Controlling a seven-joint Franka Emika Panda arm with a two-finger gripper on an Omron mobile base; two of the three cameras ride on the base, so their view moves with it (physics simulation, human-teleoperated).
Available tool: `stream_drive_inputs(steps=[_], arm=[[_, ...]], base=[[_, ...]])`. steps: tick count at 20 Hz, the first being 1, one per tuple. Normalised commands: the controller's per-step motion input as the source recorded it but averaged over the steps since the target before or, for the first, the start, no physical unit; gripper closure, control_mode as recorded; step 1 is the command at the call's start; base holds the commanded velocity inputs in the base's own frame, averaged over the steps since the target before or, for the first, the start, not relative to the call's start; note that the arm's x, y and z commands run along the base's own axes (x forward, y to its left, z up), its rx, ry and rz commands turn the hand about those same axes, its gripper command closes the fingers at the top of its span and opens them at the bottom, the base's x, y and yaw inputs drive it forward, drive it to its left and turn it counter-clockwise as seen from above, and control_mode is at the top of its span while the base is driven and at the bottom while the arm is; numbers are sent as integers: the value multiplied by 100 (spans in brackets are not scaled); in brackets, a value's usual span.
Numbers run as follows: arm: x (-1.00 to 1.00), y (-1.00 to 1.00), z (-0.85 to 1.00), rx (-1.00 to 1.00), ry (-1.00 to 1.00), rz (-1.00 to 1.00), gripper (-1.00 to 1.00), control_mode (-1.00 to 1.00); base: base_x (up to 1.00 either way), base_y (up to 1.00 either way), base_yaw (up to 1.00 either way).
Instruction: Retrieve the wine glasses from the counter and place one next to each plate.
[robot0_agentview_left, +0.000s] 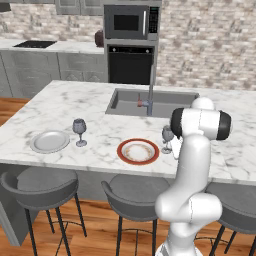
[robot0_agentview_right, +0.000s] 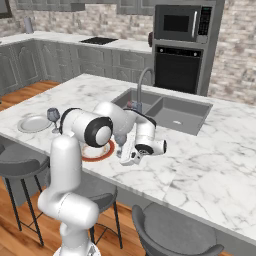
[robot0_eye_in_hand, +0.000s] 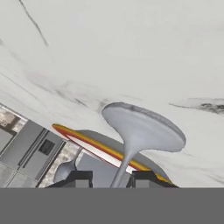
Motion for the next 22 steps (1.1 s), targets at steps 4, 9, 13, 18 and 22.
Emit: stream_drive_inputs(steps=[4,9,13,18,22], arm=[[-11,0,-10,0,-6,5,-100,-100],[-9,-12,-2,0,-5,1,-100,-100],[-4,-27,0,0,0,0,-100,-100],[0,-34,-6,0,0,0,-100,-100],[0,-19,-4,0,0,0,-100,-100]], base=[[0,0,0],[0,0,0],[0,0,0],[0,0,0],[0,0,0]])
